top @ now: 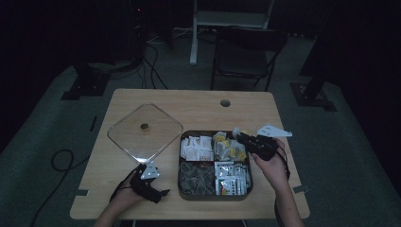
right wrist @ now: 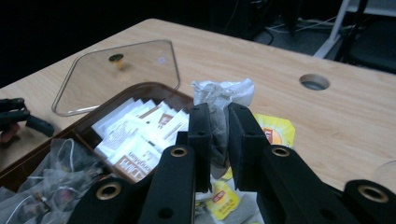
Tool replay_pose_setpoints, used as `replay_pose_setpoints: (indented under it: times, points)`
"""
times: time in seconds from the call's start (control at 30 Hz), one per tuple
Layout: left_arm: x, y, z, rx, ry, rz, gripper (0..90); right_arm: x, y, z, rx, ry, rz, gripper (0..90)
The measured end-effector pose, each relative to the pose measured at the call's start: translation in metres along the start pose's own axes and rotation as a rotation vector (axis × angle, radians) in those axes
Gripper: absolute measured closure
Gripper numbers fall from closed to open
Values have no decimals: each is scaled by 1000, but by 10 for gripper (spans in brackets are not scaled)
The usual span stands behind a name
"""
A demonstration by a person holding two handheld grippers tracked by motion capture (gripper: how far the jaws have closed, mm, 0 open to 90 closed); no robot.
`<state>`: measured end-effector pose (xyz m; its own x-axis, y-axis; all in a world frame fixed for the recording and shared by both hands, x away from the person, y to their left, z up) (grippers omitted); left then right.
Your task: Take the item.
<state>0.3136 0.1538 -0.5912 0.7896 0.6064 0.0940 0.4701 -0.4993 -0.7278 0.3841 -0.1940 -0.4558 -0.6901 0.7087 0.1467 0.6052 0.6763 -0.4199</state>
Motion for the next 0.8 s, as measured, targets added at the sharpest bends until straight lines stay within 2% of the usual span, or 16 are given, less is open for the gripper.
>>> replay_pose_setpoints:
  times: [0.43, 0.8]
  points:
    - [0, 0, 0, 1, 0, 0, 4, -20, -19, -14, -60, 6, 60, 804]
    - [0, 0, 0, 0, -1, 0, 4, -40, -33, -11, -75, 31, 115, 804]
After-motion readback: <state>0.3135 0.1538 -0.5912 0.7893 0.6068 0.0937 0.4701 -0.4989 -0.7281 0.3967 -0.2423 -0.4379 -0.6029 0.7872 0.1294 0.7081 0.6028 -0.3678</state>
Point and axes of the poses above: each handheld gripper's, and its own axes: y roughly forward along the jaws, z roughly out of its underside, x roughly to its left, the point moved 6 cm from there along y, roughly forward along the jaws, and after that the axes turned 6 degrees about -z, right-handed, at the moved point
